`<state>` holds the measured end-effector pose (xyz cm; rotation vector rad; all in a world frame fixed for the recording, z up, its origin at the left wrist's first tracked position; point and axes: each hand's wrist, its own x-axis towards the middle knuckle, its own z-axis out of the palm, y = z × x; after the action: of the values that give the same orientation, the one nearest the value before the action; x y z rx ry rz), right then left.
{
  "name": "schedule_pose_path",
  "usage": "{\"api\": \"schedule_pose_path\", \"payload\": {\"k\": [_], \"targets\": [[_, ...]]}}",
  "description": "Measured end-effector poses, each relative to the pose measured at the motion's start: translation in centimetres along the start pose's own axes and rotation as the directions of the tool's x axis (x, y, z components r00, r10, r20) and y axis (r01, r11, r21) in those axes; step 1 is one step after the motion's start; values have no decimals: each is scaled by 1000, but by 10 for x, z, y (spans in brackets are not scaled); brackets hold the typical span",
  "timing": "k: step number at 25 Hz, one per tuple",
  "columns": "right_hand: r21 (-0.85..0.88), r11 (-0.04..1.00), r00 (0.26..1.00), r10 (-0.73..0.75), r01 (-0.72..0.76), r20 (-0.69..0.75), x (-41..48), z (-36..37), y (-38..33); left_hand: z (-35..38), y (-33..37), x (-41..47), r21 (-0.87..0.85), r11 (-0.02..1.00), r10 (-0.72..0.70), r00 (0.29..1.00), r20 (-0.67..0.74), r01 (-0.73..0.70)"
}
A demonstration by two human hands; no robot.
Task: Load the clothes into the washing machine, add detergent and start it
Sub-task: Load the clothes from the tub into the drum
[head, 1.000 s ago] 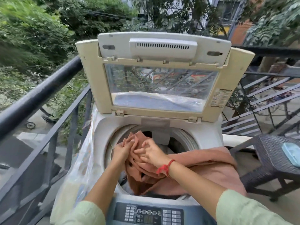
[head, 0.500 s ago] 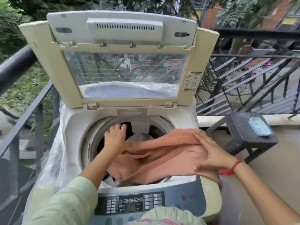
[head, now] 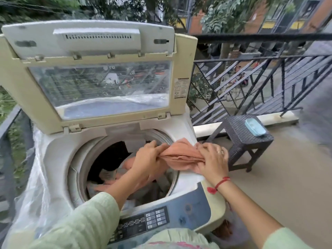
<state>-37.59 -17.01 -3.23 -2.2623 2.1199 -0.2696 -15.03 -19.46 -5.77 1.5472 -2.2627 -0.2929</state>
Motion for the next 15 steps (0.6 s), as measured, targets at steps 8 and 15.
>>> {"api": "schedule_pose_path", "payload": {"k": [8, 15], "targets": [[254, 827, 681, -197, 502, -705, 54, -124, -134, -166, -35, -19, 91, 992, 21, 612, -790, 83], [570, 680, 475, -732, 461, 489, 55, -13, -168, -103, -126, -55, 455, 839, -532, 623, 574, 297]]}}
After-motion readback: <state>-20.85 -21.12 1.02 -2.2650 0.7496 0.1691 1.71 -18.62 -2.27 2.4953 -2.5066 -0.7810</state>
